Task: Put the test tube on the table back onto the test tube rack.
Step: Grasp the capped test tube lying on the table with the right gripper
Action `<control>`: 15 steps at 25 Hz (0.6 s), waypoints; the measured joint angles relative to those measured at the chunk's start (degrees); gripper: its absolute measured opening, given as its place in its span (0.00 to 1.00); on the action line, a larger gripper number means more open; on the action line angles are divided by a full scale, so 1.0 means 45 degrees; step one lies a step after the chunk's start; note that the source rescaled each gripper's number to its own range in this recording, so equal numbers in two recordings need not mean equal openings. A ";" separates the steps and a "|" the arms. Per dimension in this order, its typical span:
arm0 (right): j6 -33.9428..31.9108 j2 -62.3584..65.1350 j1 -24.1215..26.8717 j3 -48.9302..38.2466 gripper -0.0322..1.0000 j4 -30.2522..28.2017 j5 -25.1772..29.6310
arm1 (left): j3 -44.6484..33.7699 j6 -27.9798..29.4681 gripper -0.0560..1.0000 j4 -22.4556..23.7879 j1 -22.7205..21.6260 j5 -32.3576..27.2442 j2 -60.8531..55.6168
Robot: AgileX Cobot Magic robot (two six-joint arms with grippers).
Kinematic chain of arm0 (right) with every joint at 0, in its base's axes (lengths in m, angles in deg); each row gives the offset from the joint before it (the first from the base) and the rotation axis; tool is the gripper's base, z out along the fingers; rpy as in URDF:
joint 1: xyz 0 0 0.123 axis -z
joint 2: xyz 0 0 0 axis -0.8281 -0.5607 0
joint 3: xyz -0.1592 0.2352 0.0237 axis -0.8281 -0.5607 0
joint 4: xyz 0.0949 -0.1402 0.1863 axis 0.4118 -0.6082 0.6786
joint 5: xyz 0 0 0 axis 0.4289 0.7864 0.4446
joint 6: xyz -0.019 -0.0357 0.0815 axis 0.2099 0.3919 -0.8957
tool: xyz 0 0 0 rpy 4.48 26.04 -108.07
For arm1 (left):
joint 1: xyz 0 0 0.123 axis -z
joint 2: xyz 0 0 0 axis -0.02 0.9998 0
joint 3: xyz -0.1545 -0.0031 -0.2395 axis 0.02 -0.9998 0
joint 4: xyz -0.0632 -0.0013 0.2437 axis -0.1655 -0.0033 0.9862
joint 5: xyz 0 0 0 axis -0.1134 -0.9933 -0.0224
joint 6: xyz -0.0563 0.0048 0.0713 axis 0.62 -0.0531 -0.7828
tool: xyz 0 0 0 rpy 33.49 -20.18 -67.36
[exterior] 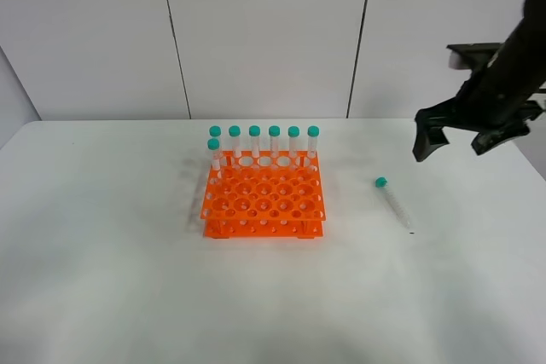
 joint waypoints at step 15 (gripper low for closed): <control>0.0093 -0.4177 -0.0777 0.0408 1.00 -0.0276 -0.2166 | 0.0000 0.0000 1.00 0.0000 0.0000 0.0000 0.0000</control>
